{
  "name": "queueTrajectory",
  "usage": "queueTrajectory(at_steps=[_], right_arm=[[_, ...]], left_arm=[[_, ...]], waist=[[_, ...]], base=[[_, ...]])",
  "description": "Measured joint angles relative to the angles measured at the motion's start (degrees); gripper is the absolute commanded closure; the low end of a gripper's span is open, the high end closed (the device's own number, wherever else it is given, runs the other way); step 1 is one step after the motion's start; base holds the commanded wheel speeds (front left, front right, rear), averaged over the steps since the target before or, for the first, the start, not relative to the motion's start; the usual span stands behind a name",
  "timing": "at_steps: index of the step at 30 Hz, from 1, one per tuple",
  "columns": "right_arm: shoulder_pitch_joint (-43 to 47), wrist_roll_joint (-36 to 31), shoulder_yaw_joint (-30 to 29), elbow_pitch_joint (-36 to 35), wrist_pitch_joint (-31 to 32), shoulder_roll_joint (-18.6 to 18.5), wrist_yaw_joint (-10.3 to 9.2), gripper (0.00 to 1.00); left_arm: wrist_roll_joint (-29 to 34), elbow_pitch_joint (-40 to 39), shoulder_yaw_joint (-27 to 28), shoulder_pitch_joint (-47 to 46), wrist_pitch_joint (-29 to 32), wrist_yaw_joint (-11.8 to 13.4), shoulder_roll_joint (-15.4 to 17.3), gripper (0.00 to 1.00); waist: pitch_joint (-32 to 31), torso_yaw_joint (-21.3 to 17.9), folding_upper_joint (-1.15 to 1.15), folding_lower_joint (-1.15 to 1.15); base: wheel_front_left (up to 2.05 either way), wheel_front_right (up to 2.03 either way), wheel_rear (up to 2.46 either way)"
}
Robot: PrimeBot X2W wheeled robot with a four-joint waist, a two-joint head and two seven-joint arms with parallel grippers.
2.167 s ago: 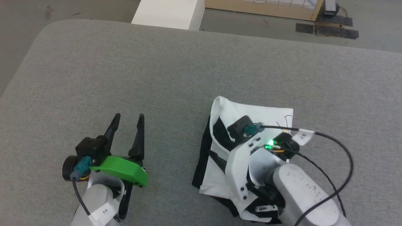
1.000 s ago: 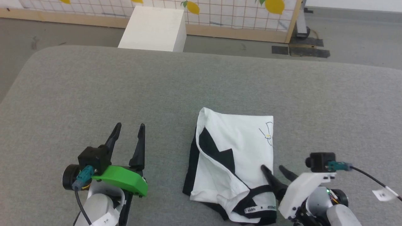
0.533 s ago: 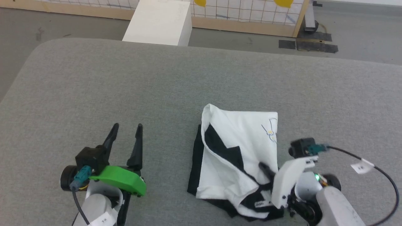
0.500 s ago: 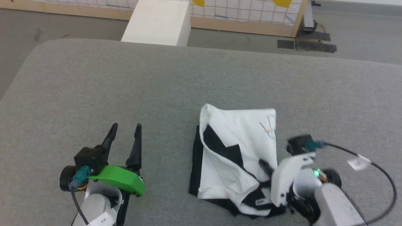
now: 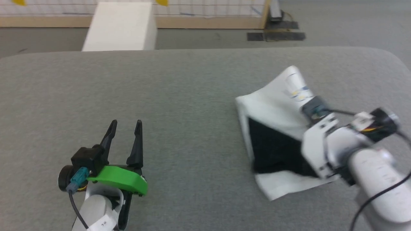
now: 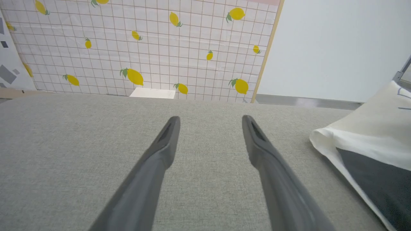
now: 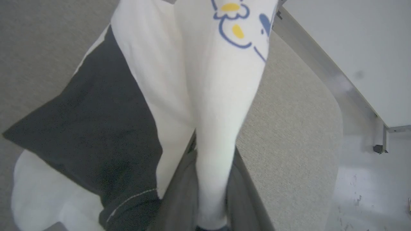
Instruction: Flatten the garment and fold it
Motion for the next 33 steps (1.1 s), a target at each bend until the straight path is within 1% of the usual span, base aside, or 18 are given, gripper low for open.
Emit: queueTrajectory(at_steps=[3,6,8,11,15,20,25,29,31,32,33], right_arm=[[-1.0,0.6,-2.1,0.2,0.6,-4.3,0.0,1.0],[-2.1,1.0,-4.4,1.0,0.2,-7.3,0.0,1.0],[-3.2,0.9,-5.7,2.1,-0.6,-8.9,0.0,1.0],[-5.3,0.2,-8.4,4.1,-2.2,-10.0,0.0,1.0],[-8.2,-1.8,-13.2,7.6,-5.6,-10.2,0.0,1.0],[-11.0,-4.5,-18.7,13.1,-9.0,-8.8,0.0,1.0],[-13.1,-7.2,-22.8,17.1,-12.1,-6.8,0.0,1.0],[-14.2,-9.3,-26.0,19.9,-14.5,-5.8,0.0,1.0],[-14.5,-10.3,-26.9,20.9,-15.6,-5.4,0.0,0.68],[-14.5,-10.9,-27.0,21.3,-16.6,-5.3,0.0,0.24],[-14.5,-11.5,-27.1,21.6,-17.7,-5.4,0.0,0.02]], left_arm=[[0.3,-0.9,0.1,-0.6,0.0,0.0,0.0,0.0],[0.5,-2.1,0.0,-1.9,0.0,0.0,0.1,0.0],[0.8,-2.9,0.0,-2.9,0.0,0.0,0.4,0.0],[1.0,-3.7,-0.3,-4.5,0.0,0.0,1.4,0.0],[1.3,-4.6,-0.8,-6.8,0.0,0.0,2.7,0.0],[1.3,-4.7,-2.2,-8.9,0.0,0.0,4.3,0.0],[1.1,-4.2,-2.7,-9.2,0.0,0.0,5.0,0.0],[0.9,-3.7,-2.8,-9.2,0.0,0.0,5.3,0.0],[0.8,-3.4,-2.8,-9.2,0.0,0.0,5.3,0.0],[0.8,-3.2,-2.8,-9.1,0.0,0.0,5.3,0.0],[0.8,-3.1,-2.8,-9.1,0.0,0.0,5.2,0.0]], waist=[[0.9,-2.4,0.0,0.0],[2.3,-4.7,0.0,0.0],[3.6,-5.8,0.0,0.0],[6.0,-7.4,0.0,0.0],[9.7,-9.1,0.0,0.0],[14.3,-10.4,0.0,0.0],[17.7,-10.6,0.0,0.01],[19.0,-9.8,0.0,0.01],[19.0,-9.3,0.0,0.01],[18.8,-9.0,0.0,0.01],[18.4,-8.8,0.0,0.01]], base=[[0.0,0.0,0.0],[0.0,0.0,0.0],[0.0,0.0,0.0],[0.0,0.0,0.0],[0.0,0.0,0.0],[0.0,0.0,0.0],[0.0,0.0,0.0],[0.0,0.0,0.0],[0.0,0.0,0.0],[0.0,0.0,0.0],[0.0,0.0,0.0]])
